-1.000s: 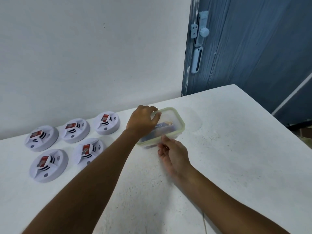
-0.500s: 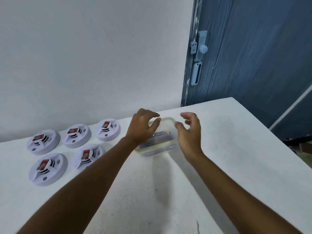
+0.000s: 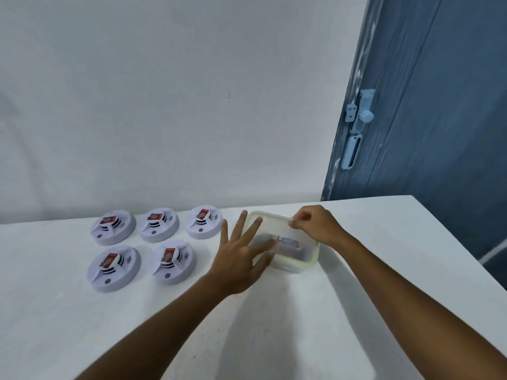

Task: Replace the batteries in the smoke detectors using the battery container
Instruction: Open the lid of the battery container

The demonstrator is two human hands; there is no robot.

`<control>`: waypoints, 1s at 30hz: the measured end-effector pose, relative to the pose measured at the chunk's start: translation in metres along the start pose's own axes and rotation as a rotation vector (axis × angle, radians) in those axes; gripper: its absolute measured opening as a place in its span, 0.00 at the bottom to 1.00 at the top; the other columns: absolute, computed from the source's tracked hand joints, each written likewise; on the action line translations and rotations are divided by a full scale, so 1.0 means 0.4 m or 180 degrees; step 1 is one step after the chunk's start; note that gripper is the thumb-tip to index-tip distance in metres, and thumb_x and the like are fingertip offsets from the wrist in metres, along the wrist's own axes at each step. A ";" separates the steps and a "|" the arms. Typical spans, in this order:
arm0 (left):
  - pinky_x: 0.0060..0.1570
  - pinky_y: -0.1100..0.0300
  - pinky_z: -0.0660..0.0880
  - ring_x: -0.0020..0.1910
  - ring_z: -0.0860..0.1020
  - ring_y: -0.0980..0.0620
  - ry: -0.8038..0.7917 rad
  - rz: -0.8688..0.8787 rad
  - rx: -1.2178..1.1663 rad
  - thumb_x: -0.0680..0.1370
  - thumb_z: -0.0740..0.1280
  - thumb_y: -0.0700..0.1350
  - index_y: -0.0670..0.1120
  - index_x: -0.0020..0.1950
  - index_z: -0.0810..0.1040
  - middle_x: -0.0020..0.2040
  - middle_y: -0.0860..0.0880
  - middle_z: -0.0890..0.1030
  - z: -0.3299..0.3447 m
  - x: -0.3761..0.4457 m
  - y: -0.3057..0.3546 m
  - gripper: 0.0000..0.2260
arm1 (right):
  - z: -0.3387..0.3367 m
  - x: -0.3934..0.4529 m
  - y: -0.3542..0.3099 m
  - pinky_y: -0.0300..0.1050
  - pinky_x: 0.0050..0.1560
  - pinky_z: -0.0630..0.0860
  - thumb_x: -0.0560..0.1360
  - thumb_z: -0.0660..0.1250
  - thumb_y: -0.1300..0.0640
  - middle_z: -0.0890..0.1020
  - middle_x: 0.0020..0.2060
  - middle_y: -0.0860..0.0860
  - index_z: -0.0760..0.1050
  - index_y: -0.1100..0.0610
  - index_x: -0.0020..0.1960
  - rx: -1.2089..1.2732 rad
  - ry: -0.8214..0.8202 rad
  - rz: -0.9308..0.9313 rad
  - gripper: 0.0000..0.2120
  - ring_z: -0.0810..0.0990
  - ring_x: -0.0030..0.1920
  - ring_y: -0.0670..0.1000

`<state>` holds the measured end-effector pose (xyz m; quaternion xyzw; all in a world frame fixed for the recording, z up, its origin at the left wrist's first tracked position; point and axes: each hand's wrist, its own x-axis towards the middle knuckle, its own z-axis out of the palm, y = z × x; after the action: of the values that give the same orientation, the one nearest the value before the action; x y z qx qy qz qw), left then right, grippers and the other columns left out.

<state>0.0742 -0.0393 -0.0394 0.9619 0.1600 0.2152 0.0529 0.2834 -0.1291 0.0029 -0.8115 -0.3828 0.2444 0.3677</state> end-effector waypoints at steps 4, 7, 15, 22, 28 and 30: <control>0.68 0.28 0.48 0.77 0.48 0.39 -0.0075 -0.0187 0.0058 0.81 0.45 0.62 0.59 0.66 0.75 0.77 0.46 0.62 0.008 0.042 -0.014 0.24 | -0.007 -0.077 0.036 0.42 0.35 0.70 0.71 0.74 0.52 0.79 0.34 0.51 0.73 0.59 0.36 0.0286 0.0484 0.0357 0.14 0.75 0.34 0.49; 0.70 0.33 0.42 0.78 0.41 0.43 -0.0500 -0.0527 0.0056 0.76 0.40 0.66 0.62 0.71 0.68 0.79 0.49 0.54 0.012 0.085 -0.016 0.29 | 0.009 -0.134 0.051 0.41 0.34 0.68 0.71 0.74 0.52 0.75 0.30 0.50 0.69 0.58 0.33 0.0569 0.0730 0.0512 0.16 0.72 0.32 0.48; 0.73 0.38 0.50 0.78 0.50 0.46 -0.0558 -0.0740 -0.0894 0.72 0.58 0.57 0.55 0.64 0.77 0.77 0.49 0.61 -0.004 0.145 -0.017 0.23 | 0.033 -0.207 0.017 0.46 0.35 0.72 0.73 0.72 0.53 0.71 0.34 0.53 0.65 0.58 0.41 0.2025 0.0974 0.1046 0.16 0.71 0.34 0.52; 0.71 0.38 0.54 0.77 0.54 0.43 -0.0607 -0.0312 -0.0446 0.76 0.61 0.58 0.50 0.68 0.74 0.75 0.45 0.64 0.036 0.242 0.004 0.23 | 0.110 -0.286 -0.036 0.49 0.41 0.76 0.74 0.67 0.66 0.72 0.40 0.59 0.73 0.64 0.44 0.4889 0.0416 0.2313 0.03 0.73 0.38 0.56; 0.68 0.37 0.58 0.73 0.63 0.42 -0.0294 -0.0243 -0.0516 0.75 0.57 0.58 0.46 0.64 0.78 0.71 0.45 0.72 0.066 0.230 0.012 0.24 | 0.149 -0.270 -0.049 0.47 0.45 0.77 0.74 0.68 0.69 0.78 0.41 0.60 0.75 0.67 0.45 0.5130 0.0603 0.2329 0.02 0.77 0.41 0.55; 0.68 0.37 0.58 0.73 0.64 0.43 -0.0274 -0.0260 -0.0524 0.75 0.57 0.57 0.47 0.64 0.78 0.71 0.45 0.72 0.068 0.231 0.014 0.23 | 0.159 -0.270 -0.040 0.45 0.40 0.76 0.73 0.69 0.68 0.79 0.39 0.59 0.76 0.66 0.44 0.5172 0.0650 0.2344 0.02 0.77 0.40 0.53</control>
<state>0.1665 -0.0148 -0.0265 0.9554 0.1784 0.1838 0.1473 0.1696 -0.1827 -0.0110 -0.3901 0.2272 0.4689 0.7591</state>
